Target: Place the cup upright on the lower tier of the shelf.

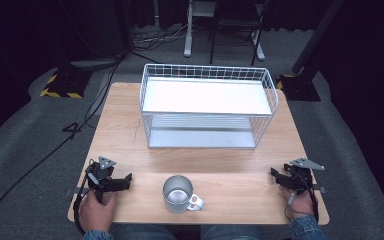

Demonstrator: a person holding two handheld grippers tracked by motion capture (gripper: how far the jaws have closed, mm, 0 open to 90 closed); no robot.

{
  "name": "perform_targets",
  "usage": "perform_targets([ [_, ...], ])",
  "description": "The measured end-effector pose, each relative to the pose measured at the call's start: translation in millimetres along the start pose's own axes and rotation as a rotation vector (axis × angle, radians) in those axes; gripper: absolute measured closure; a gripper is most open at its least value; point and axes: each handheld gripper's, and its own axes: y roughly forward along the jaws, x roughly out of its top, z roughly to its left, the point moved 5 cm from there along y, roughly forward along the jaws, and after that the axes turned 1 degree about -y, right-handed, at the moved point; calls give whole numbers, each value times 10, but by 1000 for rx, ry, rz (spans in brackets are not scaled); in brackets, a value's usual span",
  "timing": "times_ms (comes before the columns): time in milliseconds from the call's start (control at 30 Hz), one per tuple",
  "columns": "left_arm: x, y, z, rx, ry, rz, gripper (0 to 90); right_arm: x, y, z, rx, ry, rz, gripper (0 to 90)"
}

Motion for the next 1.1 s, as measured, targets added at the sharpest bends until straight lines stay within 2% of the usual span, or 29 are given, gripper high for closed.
perform_targets([
  [367,1,0,1,0,1,0,5,-1,-3,2,1,1,1,391],
  [433,0,0,0,-1,0,0,5,-4,-13,17,0,19,2,406],
  [467,1,0,1,1,1,0,5,8,-32,31,32,51,5,422],
  [500,1,0,1,1,1,0,4,8,-32,31,32,51,5,422],
  [533,0,0,0,0,0,0,4,28,-60,46,49,73,-5,430],
  [633,0,0,0,0,0,0,5,55,-103,80,65,78,-15,438],
  [700,0,0,0,0,0,0,5,88,-144,144,83,71,-21,440],
  [767,0,0,0,0,0,0,5,116,-191,226,93,40,-26,441],
  [1000,0,0,0,0,0,0,5,250,-451,593,175,-36,-57,444],
  [1033,0,0,0,-1,0,0,5,250,-451,593,175,-36,-57,444],
  [1100,1,0,0,0,0,0,5,294,-508,662,208,-28,-70,447],
])
